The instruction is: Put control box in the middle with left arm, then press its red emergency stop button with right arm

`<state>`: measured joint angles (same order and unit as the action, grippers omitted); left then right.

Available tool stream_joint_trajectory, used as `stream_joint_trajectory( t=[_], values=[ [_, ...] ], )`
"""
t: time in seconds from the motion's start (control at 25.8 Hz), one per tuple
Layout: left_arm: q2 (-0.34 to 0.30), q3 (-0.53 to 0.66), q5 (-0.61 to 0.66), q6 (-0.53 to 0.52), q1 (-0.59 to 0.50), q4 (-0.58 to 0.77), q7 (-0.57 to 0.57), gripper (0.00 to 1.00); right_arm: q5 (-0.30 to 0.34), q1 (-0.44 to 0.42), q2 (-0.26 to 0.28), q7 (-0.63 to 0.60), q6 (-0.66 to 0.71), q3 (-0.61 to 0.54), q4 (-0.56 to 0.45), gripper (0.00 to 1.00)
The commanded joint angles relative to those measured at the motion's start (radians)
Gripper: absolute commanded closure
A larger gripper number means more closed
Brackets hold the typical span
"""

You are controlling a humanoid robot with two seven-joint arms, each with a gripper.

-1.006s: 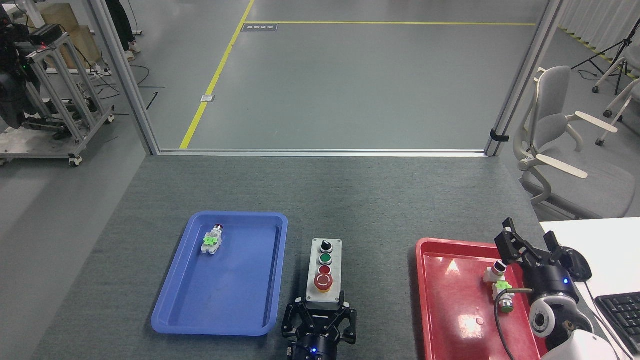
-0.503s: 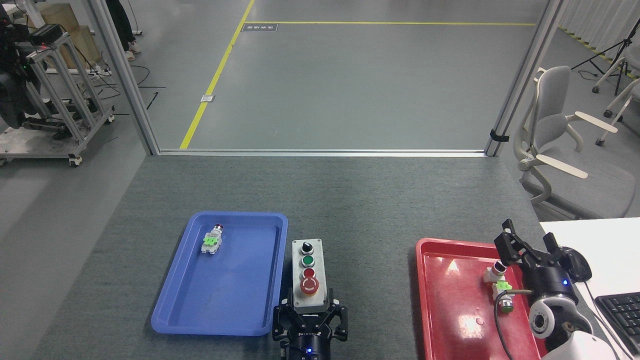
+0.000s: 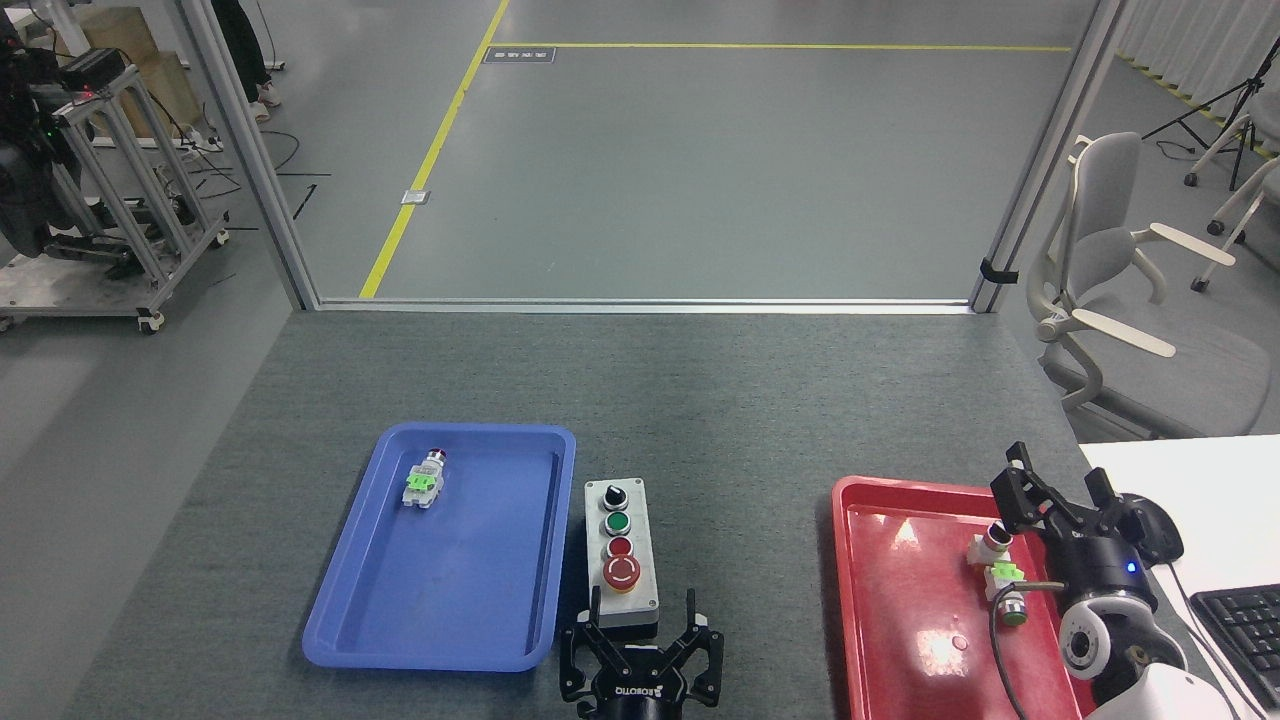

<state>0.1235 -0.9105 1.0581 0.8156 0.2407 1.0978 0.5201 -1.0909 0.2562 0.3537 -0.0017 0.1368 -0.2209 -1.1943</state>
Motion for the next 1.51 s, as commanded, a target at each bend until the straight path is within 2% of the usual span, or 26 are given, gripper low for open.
stream_joint_trajectory(
  t=[0.0, 0.12, 0.27, 0.35, 0.39, 0.46, 0.54, 0.62, 0.77, 0.89, 0.97, 1.08, 1.28, 1.35, 1.47],
  values=[
    [-0.031, 0.01, 0.06, 0.024, -0.035, 0.111, 0.041, 0.01, 0.008, 0.002, 0.001, 0.009, 0.004, -0.001, 0.001, 0.27],
    [-0.082, 0.018, 0.062, 0.022, -0.037, 0.2, 0.041, 0.01, 0.009, 0.011, -0.009, 0.009, 0.004, -0.001, 0.012, 0.62],
    [-0.176, 0.097, 0.054, -0.012, -0.034, 0.283, 0.005, 0.01, 0.008, 0.021, -0.013, 0.009, 0.007, 0.02, 0.022, 0.82],
    [-0.243, 0.157, 0.054, -0.111, -0.032, 0.301, -0.032, 0.02, 0.008, 0.057, -0.025, 0.009, 0.035, 0.081, 0.021, 0.96],
    [-0.28, 0.206, 0.052, -0.191, -0.032, 0.304, -0.054, 0.02, 0.008, 0.072, -0.018, 0.008, 0.076, 0.126, 0.022, 1.0],
    [-0.338, 0.341, 0.052, -0.398, -0.034, 0.303, -0.107, 0.02, 0.009, 0.083, -0.013, 0.008, 0.199, 0.178, 0.022, 1.0],
    [-0.38, 0.478, 0.054, -0.605, -0.035, 0.297, -0.157, 0.02, 0.006, 0.083, -0.018, 0.009, 0.313, 0.183, 0.019, 1.0],
    [-0.4, 0.605, 0.057, -0.757, -0.037, 0.297, -0.192, 0.02, 0.005, 0.083, -0.018, 0.011, 0.394, 0.195, 0.019, 1.0],
    [-0.401, 0.814, 0.051, -0.943, -0.041, 0.287, -0.281, 0.02, -0.007, 0.101, -0.022, 0.078, 0.501, 0.288, 0.021, 1.0],
    [-0.418, 0.894, 0.051, -1.07, -0.04, 0.261, -0.423, 0.01, -0.009, 0.133, -0.035, 0.167, 0.497, 0.39, 0.048, 1.0],
    [-0.426, 0.938, 0.052, -1.151, -0.037, 0.232, -0.474, 0.02, -0.009, 0.167, -0.07, 0.183, 0.486, 0.451, 0.079, 1.0],
    [-0.424, 0.969, 0.052, -1.184, -0.037, 0.198, -0.474, 0.02, -0.01, 0.195, -0.113, 0.187, 0.446, 0.535, 0.122, 1.0],
    [-0.418, 0.972, 0.057, -1.171, -0.037, 0.188, -0.476, 0.02, -0.034, 0.213, -0.19, 0.189, 0.386, 0.58, 0.154, 1.0],
    [-0.418, 0.973, 0.062, -1.135, -0.038, 0.189, -0.473, 0.02, -0.075, 0.23, -0.214, 0.189, 0.386, 0.609, 0.18, 1.0],
    [-0.418, 0.972, 0.075, -1.052, -0.057, 0.194, -0.419, 0.02, -0.095, 0.241, -0.24, 0.189, 0.386, 0.641, 0.228, 1.0]
  ],
)
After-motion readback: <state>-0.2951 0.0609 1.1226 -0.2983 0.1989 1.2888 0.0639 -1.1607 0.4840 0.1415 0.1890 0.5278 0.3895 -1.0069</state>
